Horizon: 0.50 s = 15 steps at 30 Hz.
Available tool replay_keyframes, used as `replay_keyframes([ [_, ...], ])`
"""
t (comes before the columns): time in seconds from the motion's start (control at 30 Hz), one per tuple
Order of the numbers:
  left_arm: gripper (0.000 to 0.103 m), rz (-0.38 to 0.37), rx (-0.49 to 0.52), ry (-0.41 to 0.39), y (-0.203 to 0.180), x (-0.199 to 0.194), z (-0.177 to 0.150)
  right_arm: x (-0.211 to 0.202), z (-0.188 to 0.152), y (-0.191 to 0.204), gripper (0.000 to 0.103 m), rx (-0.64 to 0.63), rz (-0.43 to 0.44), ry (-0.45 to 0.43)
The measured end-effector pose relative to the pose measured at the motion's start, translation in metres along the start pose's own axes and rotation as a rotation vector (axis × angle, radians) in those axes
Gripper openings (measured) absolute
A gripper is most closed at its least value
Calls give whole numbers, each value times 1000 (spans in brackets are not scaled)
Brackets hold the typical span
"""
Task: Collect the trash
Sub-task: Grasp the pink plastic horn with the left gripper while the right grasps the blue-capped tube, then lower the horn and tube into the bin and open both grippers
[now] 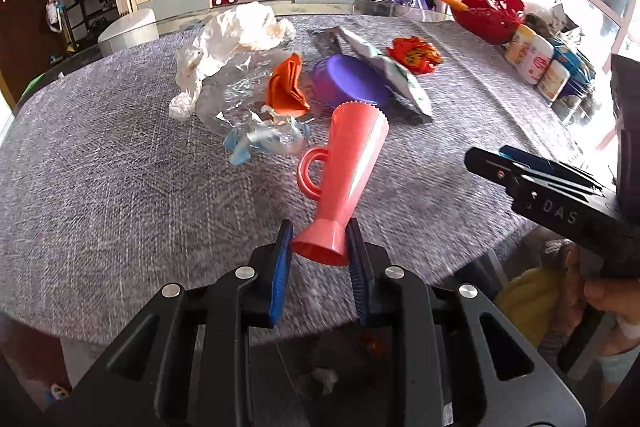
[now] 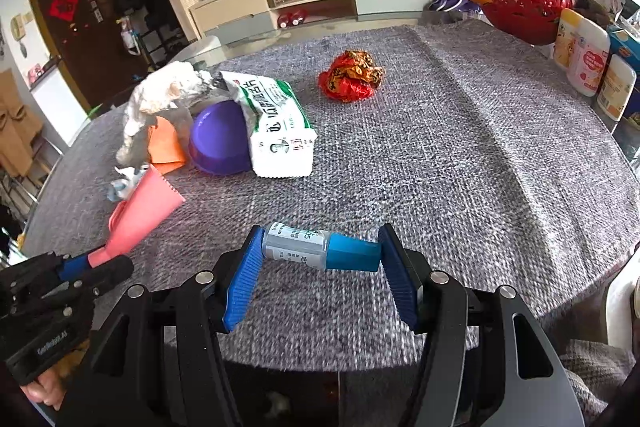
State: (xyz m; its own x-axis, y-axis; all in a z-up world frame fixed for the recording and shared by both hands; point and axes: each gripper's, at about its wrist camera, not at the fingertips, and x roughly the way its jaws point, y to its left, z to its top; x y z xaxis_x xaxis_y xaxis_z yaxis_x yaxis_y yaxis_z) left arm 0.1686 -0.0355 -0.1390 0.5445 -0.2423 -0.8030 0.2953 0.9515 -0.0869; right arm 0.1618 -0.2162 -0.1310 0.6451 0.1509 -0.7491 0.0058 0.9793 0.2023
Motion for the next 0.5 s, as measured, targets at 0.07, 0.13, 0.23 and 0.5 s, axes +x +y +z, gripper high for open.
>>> replay_keyframes([
  [0.07,25,2,5,-3,-5,-8,-5,-10,-3,3,59,-10,5,-11],
  [0.13,25,6,3,-5,-9,-15,-11,-18,-5,6,59,-17,8,-19],
  [0.23,25,10,-10,-7,-13,-27,-21,-33,-13,11,59,-34,12,-27],
  [0.5,25,13,-44,-5,-21,-54,-54,-63,-41,22,59,-75,26,-21],
])
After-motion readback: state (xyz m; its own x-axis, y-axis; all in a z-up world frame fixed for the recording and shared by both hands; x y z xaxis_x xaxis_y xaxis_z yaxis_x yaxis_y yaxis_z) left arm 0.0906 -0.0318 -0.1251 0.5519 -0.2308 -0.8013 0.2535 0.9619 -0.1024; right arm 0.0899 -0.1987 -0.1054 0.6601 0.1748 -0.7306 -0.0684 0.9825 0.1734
